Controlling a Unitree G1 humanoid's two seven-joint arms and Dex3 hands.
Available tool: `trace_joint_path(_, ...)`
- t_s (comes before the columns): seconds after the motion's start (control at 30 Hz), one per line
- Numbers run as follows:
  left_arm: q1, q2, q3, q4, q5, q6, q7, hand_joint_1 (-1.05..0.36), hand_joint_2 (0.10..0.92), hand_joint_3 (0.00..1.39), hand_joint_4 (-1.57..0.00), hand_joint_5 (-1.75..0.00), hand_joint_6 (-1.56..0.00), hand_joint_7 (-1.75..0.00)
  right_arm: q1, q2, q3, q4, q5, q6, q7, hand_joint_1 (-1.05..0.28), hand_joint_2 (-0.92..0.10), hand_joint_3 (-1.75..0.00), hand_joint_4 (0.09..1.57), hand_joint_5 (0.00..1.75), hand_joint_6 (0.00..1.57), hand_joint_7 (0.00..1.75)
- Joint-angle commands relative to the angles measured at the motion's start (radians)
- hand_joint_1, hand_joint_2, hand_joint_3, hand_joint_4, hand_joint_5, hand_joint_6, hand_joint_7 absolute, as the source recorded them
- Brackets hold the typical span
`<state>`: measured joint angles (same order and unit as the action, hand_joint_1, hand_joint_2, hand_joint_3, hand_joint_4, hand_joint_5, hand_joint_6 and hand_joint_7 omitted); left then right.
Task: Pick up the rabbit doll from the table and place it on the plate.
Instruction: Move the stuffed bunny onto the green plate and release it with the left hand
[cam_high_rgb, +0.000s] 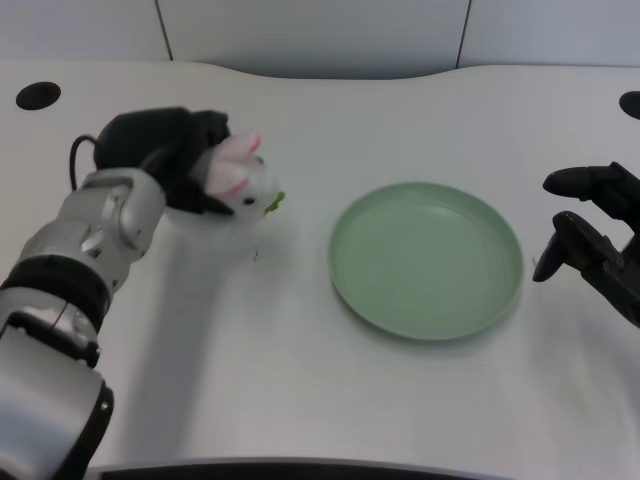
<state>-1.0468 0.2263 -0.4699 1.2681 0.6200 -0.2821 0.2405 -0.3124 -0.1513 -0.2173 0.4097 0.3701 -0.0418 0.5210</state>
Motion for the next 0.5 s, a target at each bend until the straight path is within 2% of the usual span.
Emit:
trace_joint_path(0.03,-0.033,-0.029,-0.015,-0.014,0.013,-0.019,-0.02,-0.19,0.863,0.05,-1.12,-1.75,-1.11,-1.6,0.005,-0.008,-0.004,0.017,-0.005,-0.022,0.002,-0.39,-0.92,-0.29,0.65,1.64,0.56,1.27)
trace_joint_path(0.1,-0.034,-0.03,-0.014,-0.012,0.014,-0.02,-0.02,-0.18,0.866,0.05,-1.13,-1.75,-1.1,-1.62,0.004,-0.009,-0.003,0.019,-0.004,-0.025,0.003,-0.39,-0.92,-0.29,0.65,1.64,0.56,1.27)
trace_joint_path(0.33,-0.074,-0.106,-0.031,-0.014,0.018,-0.042,-0.044,-0.2,0.9,0.07,-1.15,-1.75,-1.09,-1.66,0.014,-0.003,0.006,-0.006,-0.007,-0.005,-0.018,-0.39,-0.92,-0.26,0.64,1.65,0.55,1.26)
trace_joint_path(0.43,-0.074,-0.106,-0.03,-0.013,0.019,-0.042,-0.046,-0.2,0.901,0.07,-1.15,-1.75,-1.08,-1.67,0.014,-0.004,0.008,-0.007,-0.005,-0.005,-0.02,-0.39,-0.92,-0.27,0.64,1.65,0.54,1.26)
trace_joint_path(0.5,-0.088,-0.158,-0.019,-0.008,-0.003,-0.049,-0.078,-0.2,0.913,0.07,-1.15,-1.75,-1.08,-1.67,0.01,-0.002,0.008,0.01,-0.003,-0.017,-0.011,-0.38,-0.92,-0.28,0.66,1.64,0.56,1.25)
